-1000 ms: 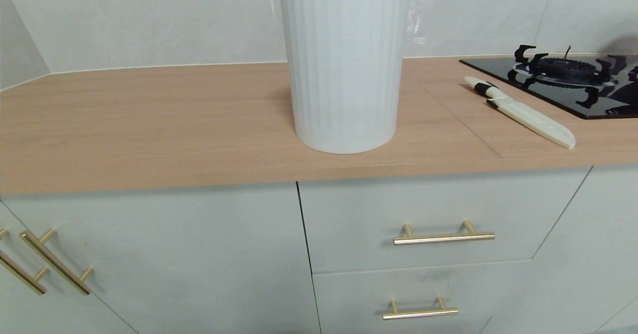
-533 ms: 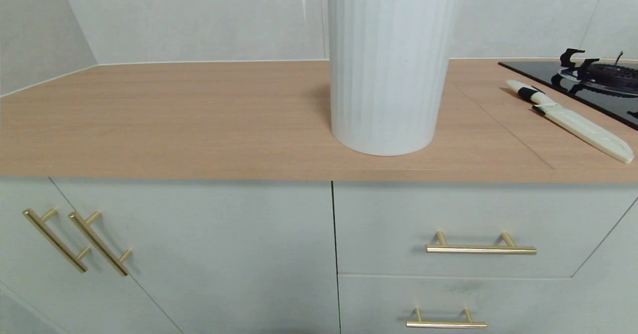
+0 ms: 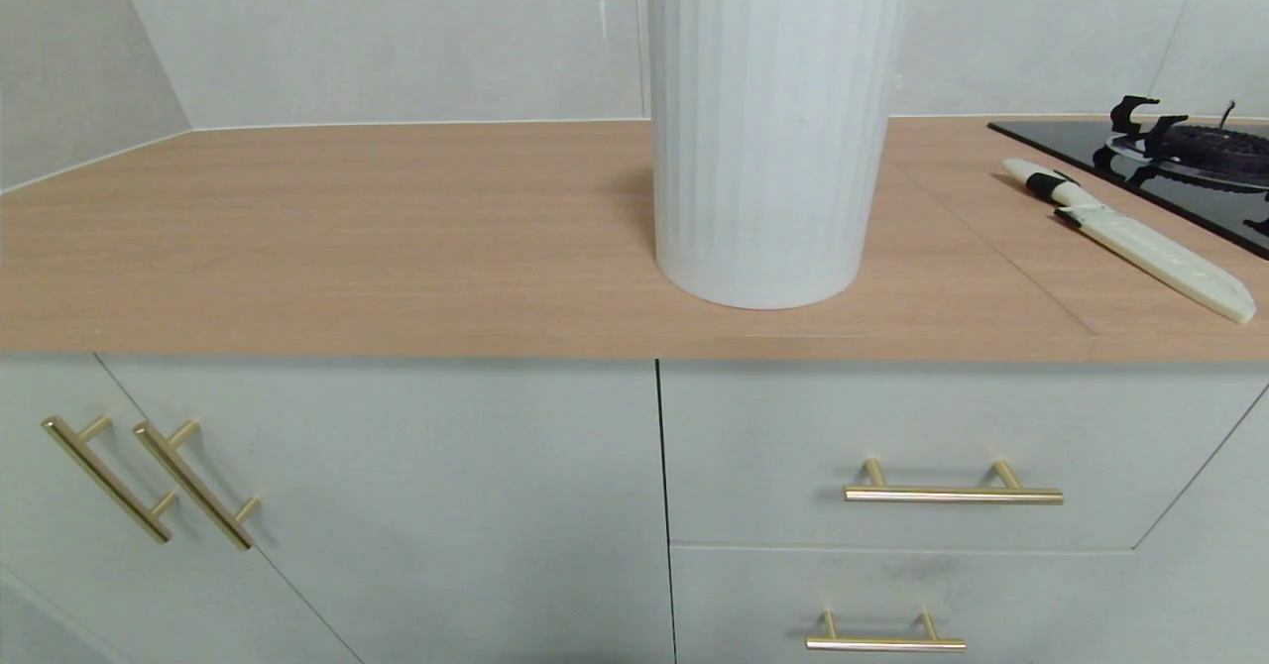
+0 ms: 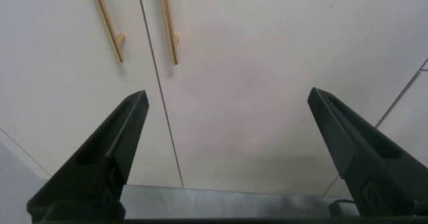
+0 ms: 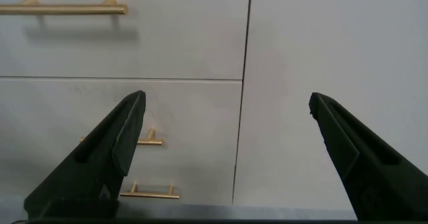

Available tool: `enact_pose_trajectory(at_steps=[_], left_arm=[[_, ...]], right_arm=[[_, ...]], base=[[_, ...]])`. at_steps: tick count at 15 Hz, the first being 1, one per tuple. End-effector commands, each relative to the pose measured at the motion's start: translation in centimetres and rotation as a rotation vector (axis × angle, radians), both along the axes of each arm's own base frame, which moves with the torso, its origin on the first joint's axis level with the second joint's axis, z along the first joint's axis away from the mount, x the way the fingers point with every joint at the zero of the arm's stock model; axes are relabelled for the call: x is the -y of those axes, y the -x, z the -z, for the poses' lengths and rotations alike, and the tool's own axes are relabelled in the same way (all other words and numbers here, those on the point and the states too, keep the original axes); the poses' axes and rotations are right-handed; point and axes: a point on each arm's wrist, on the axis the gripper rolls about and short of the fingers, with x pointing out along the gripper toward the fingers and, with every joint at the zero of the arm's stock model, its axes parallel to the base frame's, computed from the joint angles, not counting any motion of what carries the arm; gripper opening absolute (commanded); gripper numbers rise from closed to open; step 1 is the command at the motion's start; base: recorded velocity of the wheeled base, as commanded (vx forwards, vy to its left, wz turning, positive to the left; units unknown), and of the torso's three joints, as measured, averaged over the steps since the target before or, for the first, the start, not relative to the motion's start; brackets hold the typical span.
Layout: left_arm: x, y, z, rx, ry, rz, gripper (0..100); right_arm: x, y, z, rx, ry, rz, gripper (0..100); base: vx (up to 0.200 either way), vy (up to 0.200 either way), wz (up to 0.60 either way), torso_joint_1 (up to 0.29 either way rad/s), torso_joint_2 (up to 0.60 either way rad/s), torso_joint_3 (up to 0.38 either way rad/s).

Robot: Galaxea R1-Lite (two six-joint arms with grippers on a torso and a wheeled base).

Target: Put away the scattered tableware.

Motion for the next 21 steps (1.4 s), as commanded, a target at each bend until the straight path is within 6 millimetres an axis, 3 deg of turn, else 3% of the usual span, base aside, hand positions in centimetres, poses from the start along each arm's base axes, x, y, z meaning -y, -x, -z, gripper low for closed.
enact_pose_trajectory(at_steps=[1,4,15,21], left_arm=[[0.0,0.0,0.0,0.0,0.0,0.001,100],[0.0,0.0,0.0,0.0,0.0,-0.001,100],[0.0,0.0,0.0,0.0,0.0,0.001,100],[0.0,0.0,0.0,0.0,0.0,-0.002,100]], right_arm=[[0.0,-0.01,-0.01,-0.001,0.0,-0.001,100],[0.0,-0.01,0.01,-0.002,0.0,-0.001,100],[0.0,-0.01,-0.01,-0.001,0.002,-0.002,100],[0.0,-0.01,0.01,-0.002,0.002,-0.002,100]], base=[[0.0,0.0,0.0,0.0,0.0,0.0],[0.0,0.0,-0.6,0.002,0.0,0.001],[0.0,0.0,0.0,0.0,0.0,0.0],[0.0,0.0,0.0,0.09,-0.31,-0.277]])
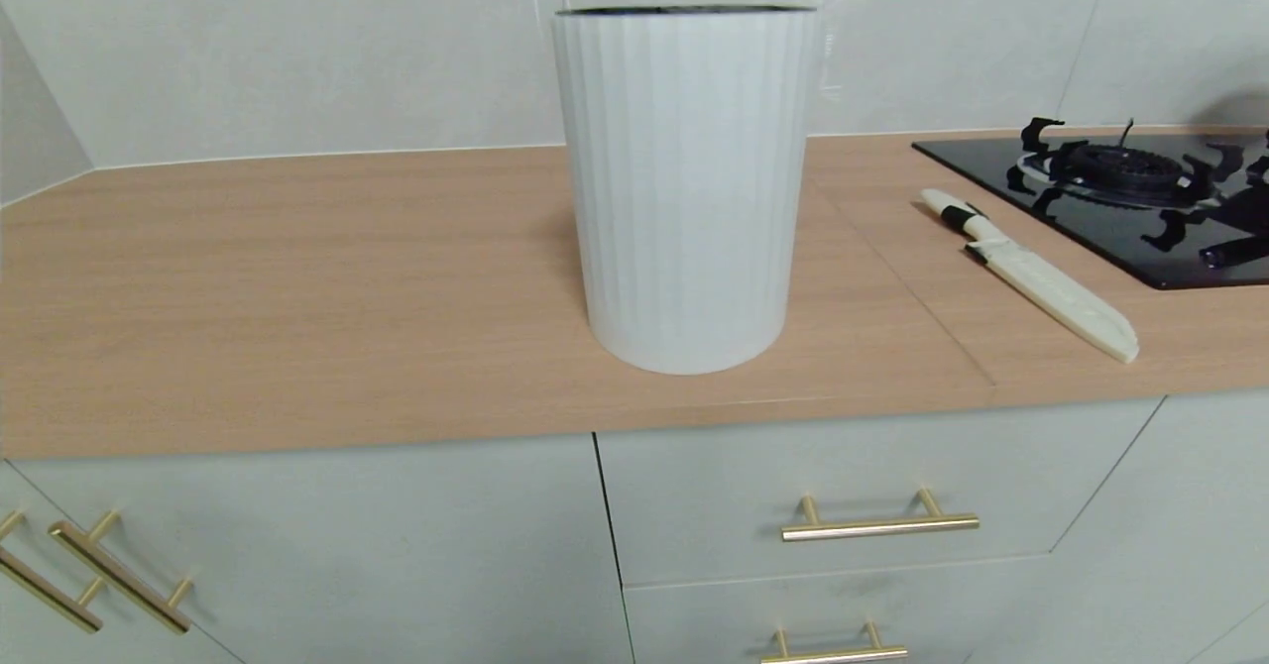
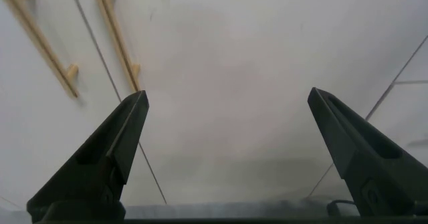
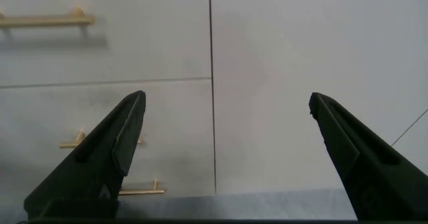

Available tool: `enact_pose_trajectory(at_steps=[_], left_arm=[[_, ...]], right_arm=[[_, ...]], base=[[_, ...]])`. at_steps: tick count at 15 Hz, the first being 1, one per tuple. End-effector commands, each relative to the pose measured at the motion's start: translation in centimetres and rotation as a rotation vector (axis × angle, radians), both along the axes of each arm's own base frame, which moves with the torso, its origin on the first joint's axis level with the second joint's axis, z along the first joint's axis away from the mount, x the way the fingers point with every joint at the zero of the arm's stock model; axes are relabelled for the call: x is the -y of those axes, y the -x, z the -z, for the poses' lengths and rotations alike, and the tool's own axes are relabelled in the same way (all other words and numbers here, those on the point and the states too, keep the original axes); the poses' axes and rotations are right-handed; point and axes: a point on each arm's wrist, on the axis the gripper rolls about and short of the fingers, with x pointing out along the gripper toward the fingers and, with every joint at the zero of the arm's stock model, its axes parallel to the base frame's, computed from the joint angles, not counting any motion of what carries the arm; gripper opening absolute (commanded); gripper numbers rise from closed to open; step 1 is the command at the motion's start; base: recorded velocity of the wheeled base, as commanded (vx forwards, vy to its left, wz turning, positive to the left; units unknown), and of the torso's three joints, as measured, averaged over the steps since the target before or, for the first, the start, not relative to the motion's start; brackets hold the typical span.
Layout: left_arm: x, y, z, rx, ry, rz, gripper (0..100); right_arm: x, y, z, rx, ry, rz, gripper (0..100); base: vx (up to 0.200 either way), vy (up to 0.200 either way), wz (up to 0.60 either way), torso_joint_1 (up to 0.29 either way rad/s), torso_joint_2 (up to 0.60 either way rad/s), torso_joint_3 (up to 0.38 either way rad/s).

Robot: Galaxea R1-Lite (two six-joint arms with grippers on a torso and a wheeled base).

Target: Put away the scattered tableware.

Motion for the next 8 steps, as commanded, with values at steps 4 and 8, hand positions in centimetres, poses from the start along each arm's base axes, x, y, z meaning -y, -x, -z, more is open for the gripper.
enact_pose_trajectory(at_steps=[4,8], left_arm=[[0.0,0.0,0.0,-0.001,0.0,-0.002,100],[0.0,0.0,0.0,-0.001,0.0,0.0,100]], right_arm=[[0.0,-0.01,0.01,-0.002,0.0,0.0,100],[0.0,-0.01,-0.01,-0.001,0.0,0.0,100]], base=[[0.0,0.0,0.0,0.135,-0.5,-0.305],[0.0,0.0,0.0,0.179,-0.47,-0.297]])
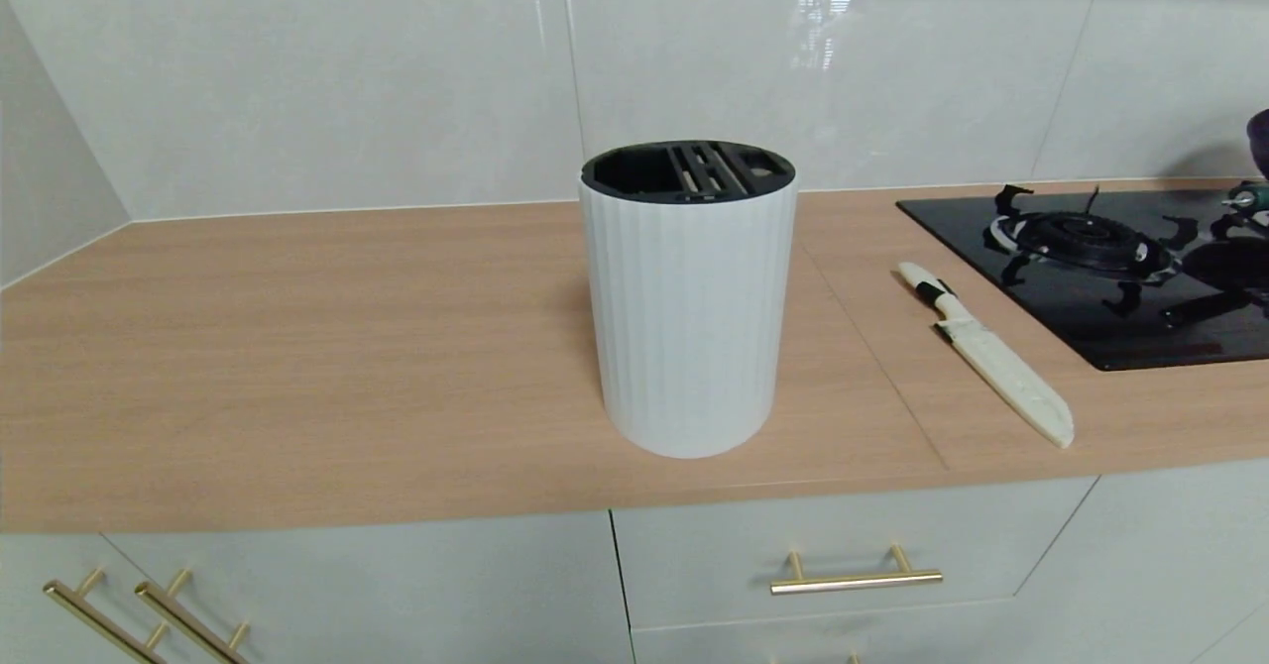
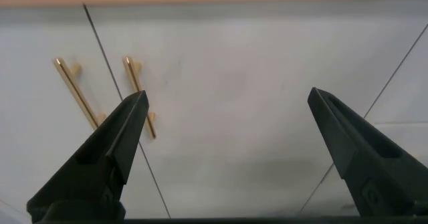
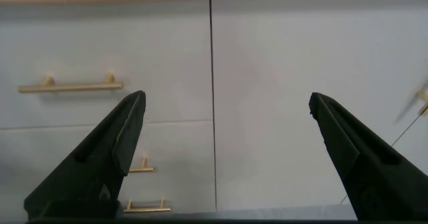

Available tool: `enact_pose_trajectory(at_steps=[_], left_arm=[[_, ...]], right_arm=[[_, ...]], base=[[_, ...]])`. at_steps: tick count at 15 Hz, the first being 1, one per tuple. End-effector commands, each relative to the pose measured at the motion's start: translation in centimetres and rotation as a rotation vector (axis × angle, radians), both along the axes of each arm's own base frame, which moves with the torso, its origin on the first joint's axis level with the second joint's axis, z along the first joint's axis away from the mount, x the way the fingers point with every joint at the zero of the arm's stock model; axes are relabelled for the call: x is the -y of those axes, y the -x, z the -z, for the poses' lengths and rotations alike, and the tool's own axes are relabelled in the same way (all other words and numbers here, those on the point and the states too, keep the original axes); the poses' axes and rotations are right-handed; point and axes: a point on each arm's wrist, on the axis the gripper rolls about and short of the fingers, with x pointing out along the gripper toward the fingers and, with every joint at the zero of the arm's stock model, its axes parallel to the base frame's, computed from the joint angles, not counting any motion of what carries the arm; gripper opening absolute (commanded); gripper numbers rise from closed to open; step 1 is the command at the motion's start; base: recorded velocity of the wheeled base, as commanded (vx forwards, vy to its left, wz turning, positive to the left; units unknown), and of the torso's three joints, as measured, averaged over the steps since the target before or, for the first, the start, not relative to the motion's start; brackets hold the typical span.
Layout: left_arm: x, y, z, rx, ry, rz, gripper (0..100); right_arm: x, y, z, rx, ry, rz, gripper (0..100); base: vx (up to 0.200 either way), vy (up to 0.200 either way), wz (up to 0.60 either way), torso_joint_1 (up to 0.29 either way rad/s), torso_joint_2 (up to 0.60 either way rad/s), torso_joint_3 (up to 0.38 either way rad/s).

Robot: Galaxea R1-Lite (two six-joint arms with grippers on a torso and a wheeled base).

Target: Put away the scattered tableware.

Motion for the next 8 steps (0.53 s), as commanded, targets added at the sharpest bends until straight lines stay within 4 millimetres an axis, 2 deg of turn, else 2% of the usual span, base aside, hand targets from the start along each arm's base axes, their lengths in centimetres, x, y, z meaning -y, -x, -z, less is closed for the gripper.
enact_pose_trajectory(at_steps=[1,8], left_arm=[[0.0,0.0,-0.01,0.0,0.0,-0.001,100],[0.0,0.0,-0.01,0.0,0.0,0.001,100]], right_arm=[[0.0,-0.01,0.01,-0.002,0.0,0.0,100],[0.0,-0.01,0.01,-0.002,0.0,0.0,100]], base=[[0.0,0.0,0.0,0.193,-0.47,-0.286],[0.0,0.0,0.0,0.207,-0.5,-0.293]])
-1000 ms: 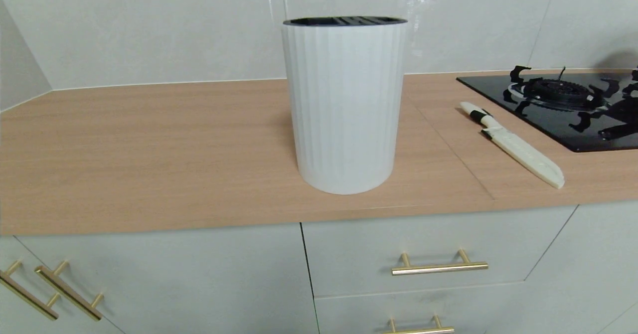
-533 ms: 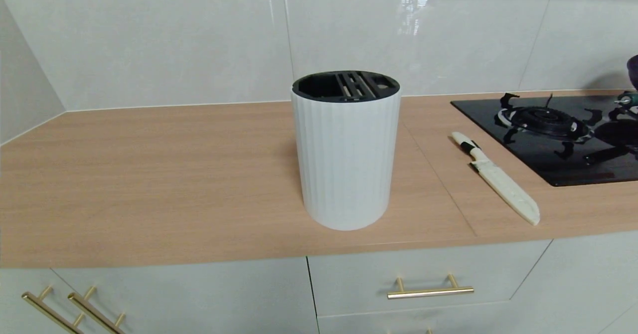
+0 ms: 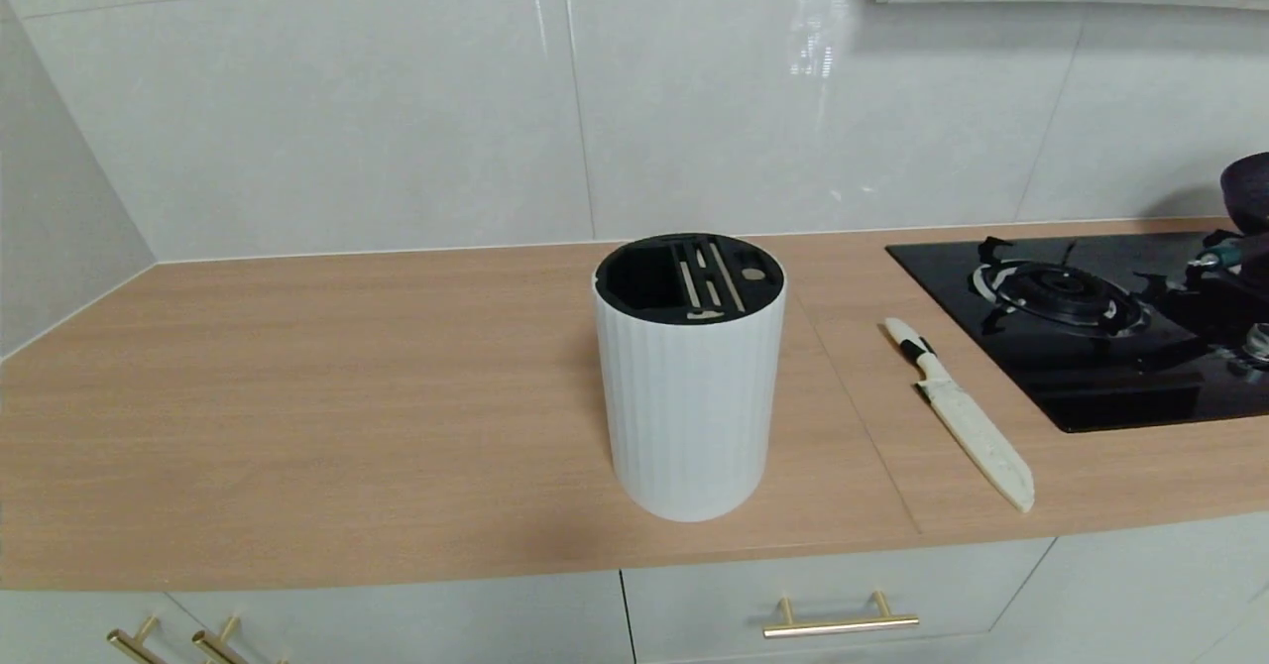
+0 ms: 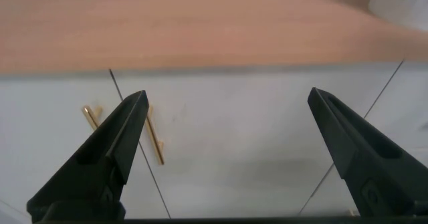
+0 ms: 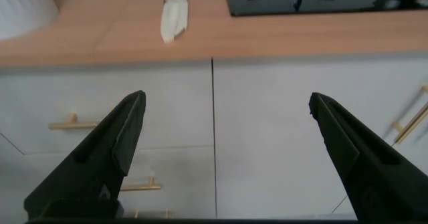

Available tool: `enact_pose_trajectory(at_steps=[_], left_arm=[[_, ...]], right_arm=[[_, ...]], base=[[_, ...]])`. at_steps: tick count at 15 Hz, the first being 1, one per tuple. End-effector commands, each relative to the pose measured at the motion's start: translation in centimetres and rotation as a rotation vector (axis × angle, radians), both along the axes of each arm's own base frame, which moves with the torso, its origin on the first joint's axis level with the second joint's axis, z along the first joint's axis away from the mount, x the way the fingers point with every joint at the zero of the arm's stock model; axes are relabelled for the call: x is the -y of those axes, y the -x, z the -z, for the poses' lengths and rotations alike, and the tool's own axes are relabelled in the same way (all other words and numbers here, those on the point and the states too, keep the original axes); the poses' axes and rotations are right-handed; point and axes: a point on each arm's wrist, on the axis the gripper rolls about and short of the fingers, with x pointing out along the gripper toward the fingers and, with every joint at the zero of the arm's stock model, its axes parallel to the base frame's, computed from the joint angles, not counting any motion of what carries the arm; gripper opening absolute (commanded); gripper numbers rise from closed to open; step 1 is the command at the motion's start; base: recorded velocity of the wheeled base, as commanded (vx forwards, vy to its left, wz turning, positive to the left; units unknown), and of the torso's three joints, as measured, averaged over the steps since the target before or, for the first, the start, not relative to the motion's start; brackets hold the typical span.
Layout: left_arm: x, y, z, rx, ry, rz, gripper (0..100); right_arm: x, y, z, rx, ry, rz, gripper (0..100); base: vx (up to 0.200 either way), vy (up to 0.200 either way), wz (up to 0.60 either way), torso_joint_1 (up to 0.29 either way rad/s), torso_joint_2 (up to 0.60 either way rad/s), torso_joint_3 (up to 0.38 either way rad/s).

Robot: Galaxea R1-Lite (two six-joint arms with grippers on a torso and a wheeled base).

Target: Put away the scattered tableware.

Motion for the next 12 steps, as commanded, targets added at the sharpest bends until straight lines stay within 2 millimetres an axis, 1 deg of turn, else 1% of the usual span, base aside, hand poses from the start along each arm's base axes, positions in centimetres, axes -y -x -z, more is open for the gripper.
enact_pose_trajectory(at_steps=[1,7,12], left_arm=[[0.0,0.0,0.0,0.0,0.001,-0.001,100],[0.0,0.0,0.0,0.0,0.001,-0.001,100],[0.0,0.0,0.0,0.0,0.001,-0.002,100]], right_arm=[[0.0,-0.01,0.0,-0.002,0.0,0.0,100],[0.0,-0.01,0.0,-0.002,0.0,0.0,100],[0.0,-0.01,-0.01,0.0,0.0,0.0,100]], base=[[0.0,0.0,0.0,0.217,-0.52,-0.3],[0.0,0.0,0.0,0.241,-0.55,-0.296],[0.0,0.0,0.0,0.277,-0.59,-0.311]])
